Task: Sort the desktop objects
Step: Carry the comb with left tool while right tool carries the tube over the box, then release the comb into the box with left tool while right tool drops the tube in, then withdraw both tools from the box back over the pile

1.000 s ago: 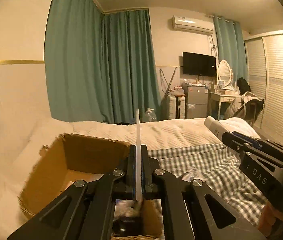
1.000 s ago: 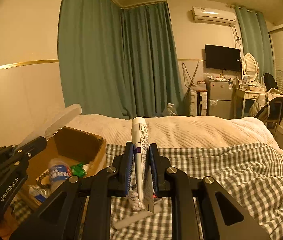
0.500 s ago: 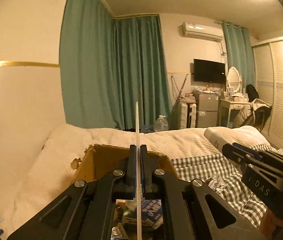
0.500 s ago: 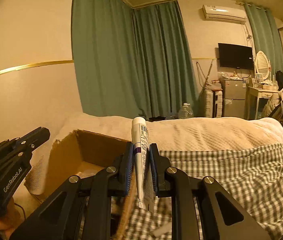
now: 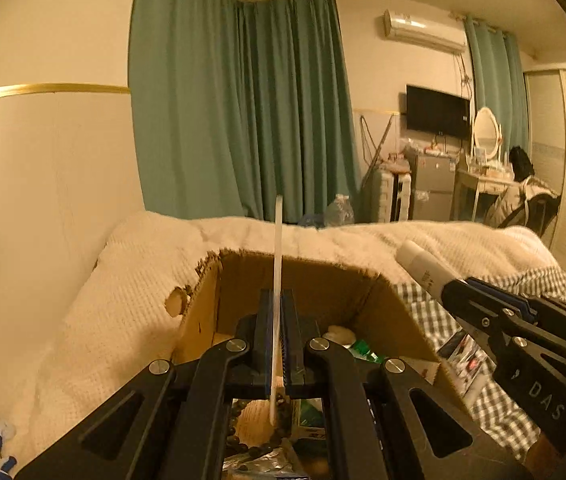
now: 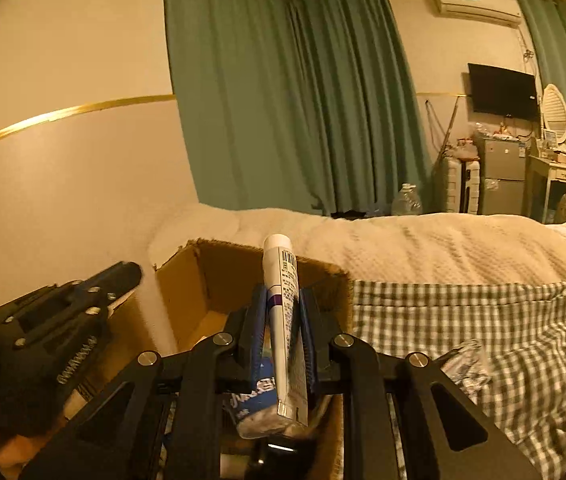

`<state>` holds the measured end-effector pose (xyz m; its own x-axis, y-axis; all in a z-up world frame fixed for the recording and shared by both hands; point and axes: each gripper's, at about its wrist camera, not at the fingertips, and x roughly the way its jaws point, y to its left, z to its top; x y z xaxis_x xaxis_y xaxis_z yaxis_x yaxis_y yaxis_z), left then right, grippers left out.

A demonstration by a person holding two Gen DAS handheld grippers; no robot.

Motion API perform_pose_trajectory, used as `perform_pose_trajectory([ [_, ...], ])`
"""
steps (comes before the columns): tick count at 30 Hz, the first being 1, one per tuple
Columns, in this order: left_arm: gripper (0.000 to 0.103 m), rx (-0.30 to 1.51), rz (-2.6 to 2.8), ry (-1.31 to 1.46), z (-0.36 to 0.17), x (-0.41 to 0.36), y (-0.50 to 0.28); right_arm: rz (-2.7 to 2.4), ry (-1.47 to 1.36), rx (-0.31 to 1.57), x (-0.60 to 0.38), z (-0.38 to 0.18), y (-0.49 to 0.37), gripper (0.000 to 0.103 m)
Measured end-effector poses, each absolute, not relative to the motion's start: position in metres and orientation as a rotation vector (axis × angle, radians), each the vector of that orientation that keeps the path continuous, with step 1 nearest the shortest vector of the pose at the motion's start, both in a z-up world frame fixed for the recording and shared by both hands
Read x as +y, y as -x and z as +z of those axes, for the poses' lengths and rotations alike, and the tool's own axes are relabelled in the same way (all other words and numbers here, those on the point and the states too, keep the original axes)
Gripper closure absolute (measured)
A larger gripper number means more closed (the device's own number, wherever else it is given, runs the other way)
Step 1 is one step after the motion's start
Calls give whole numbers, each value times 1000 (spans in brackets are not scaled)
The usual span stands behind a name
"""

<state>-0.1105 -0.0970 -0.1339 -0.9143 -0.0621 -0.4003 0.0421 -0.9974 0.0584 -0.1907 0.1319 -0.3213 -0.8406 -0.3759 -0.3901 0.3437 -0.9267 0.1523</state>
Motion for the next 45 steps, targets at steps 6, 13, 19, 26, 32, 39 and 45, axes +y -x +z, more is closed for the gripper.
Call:
perform_pose_trajectory([
  [6, 100, -35, -3022, -700, -143, -103, 120, -2666, -689, -69, 108, -335, 211, 88],
  [13, 86, 7, -3013, -676, -136, -111, 115, -2677, -729, -38, 103, -345, 217, 75],
  [19, 51, -1, -3028, -573, -120, -105, 98, -2729, -656, -78, 130, -327, 207, 63],
  [26, 2, 26, -3035, -393, -98, -95, 74, -2801, -513, -79, 168, -291, 183, 30],
  [32, 0, 37, -3062, -286, -83, -83, 59, -2883, -428, -14, 197, -273, 158, 3],
  [39, 0, 21, -3104, -276, -81, -57, 53, -2930, -460, 2, 234, -265, 155, 0],
  [45, 0, -91, -3139, -295, -92, -20, 55, -2952, -503, 18, 268, -268, 156, 0],
])
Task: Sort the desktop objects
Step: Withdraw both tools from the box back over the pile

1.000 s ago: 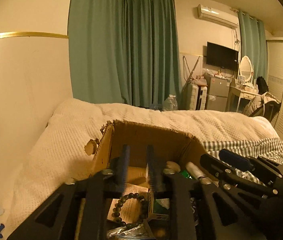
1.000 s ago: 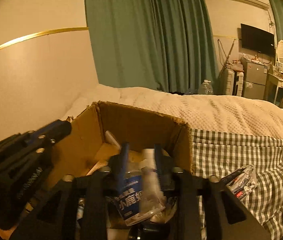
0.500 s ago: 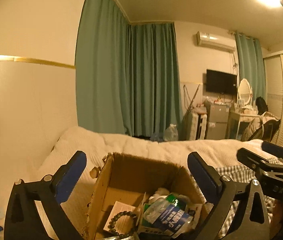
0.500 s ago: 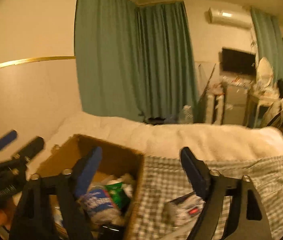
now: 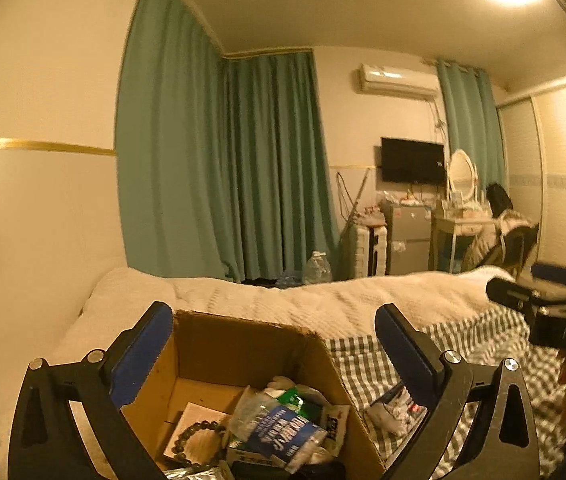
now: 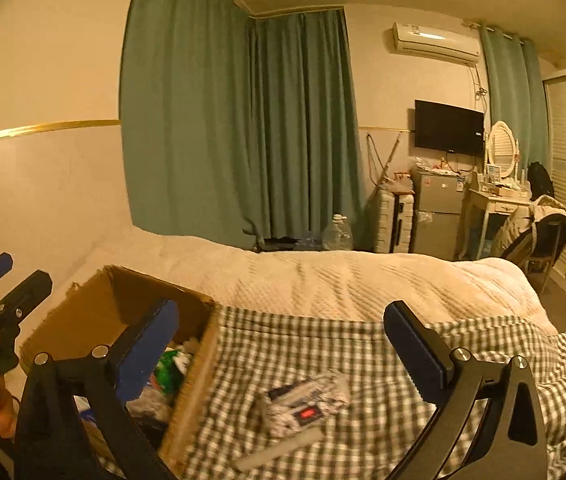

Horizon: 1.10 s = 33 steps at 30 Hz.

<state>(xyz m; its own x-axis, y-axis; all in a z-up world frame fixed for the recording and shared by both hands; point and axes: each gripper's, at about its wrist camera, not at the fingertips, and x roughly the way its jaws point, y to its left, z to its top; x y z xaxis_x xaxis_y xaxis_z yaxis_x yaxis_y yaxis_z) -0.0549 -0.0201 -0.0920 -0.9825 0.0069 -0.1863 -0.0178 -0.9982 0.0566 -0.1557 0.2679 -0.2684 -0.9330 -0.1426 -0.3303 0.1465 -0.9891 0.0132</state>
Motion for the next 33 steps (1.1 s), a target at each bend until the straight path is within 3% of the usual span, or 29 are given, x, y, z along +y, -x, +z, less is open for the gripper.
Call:
perform_pose_trajectory([
  [22, 0, 41, 2852, 375, -139, 85, 29, -2925, -701, -31, 339, -328, 188, 0],
  [27, 0, -34, 2751, 558, -162, 100, 44, -2929, -726, -40, 348, -334, 201, 0],
  [33, 0, 97, 2713, 724, -193, 118, 61, -2896, -751, 31, 340, -344, 215, 0],
])
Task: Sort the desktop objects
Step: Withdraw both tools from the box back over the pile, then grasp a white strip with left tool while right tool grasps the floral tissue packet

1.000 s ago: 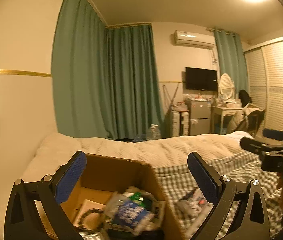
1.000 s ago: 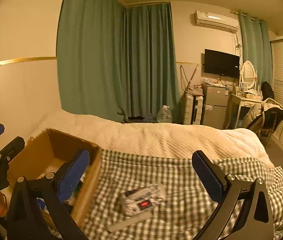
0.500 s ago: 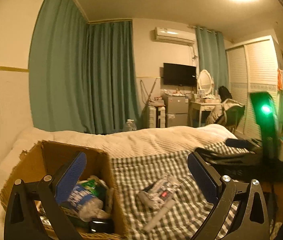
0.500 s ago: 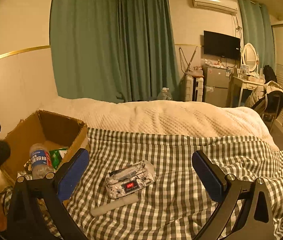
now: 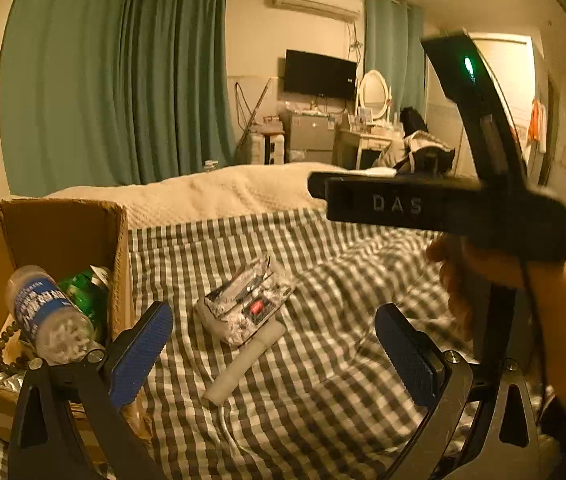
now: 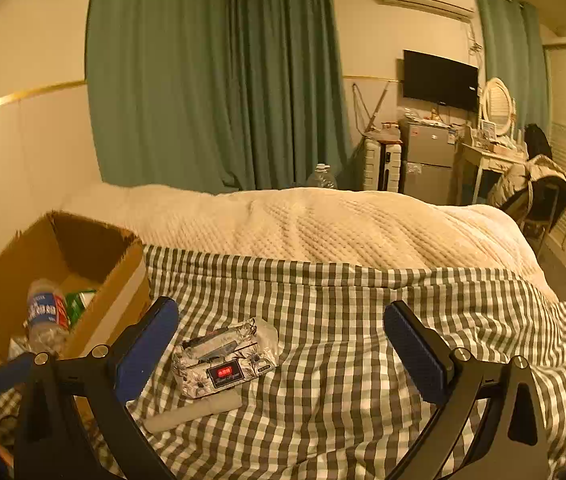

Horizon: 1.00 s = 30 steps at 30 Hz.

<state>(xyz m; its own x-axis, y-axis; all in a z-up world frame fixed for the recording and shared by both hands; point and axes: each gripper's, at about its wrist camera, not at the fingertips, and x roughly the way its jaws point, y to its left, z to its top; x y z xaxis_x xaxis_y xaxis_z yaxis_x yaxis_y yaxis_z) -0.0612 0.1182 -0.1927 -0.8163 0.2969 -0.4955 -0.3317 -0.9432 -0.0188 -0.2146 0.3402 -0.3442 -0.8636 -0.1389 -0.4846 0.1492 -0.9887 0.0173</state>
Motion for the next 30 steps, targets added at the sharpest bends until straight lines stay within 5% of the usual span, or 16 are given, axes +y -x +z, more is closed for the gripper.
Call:
perform_pose_trajectory([
  [13, 0, 270, 2793, 696, -247, 151, 79, -2750, -953, 9, 338, -381, 258, 0],
  [30, 0, 31, 2705, 1239, -320, 122, 158, -2546, -1181, 14, 307, -444, 339, 0],
])
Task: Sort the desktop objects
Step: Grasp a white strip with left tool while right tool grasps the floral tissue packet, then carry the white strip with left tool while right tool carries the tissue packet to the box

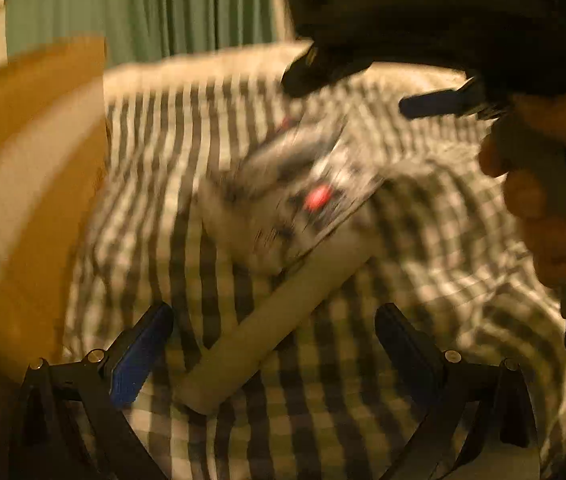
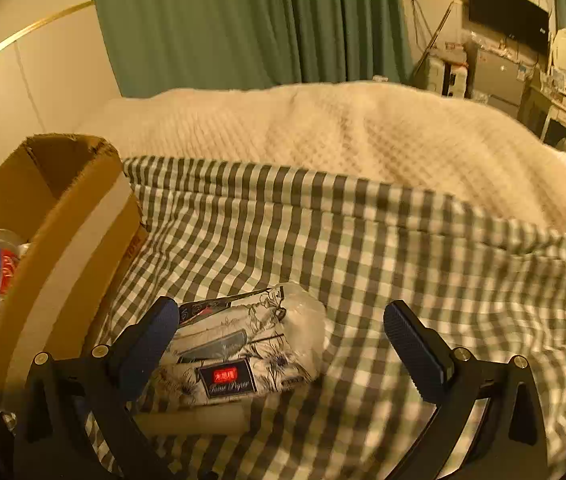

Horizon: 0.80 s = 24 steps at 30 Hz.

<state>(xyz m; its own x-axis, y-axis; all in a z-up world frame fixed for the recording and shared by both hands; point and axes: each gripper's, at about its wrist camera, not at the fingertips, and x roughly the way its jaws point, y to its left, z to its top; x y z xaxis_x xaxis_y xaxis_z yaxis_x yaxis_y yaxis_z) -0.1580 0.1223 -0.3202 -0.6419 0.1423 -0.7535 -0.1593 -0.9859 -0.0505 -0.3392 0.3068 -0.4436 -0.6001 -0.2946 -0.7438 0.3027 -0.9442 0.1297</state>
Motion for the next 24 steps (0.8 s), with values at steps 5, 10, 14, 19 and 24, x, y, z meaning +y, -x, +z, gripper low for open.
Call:
perform_pose_trajectory([
  [5, 13, 24, 2669, 1236, -322, 121, 156, -2522, -1248, -35, 305, -469, 354, 0],
  [10, 47, 108, 2637, 1179, -315, 131, 145, -2525, -1288, -20, 300, -482, 351, 53],
  [14, 82, 147, 2617, 1145, -310, 133, 138, -2553, -1249, -36, 301, -474, 341, 77],
  [19, 92, 172, 2616, 1102, -302, 133, 126, -2621, -1164, -86, 315, -453, 320, 80],
  [24, 93, 144, 2620, 1051, -287, 126, 111, -2700, -1084, -203, 336, -428, 298, 80],
])
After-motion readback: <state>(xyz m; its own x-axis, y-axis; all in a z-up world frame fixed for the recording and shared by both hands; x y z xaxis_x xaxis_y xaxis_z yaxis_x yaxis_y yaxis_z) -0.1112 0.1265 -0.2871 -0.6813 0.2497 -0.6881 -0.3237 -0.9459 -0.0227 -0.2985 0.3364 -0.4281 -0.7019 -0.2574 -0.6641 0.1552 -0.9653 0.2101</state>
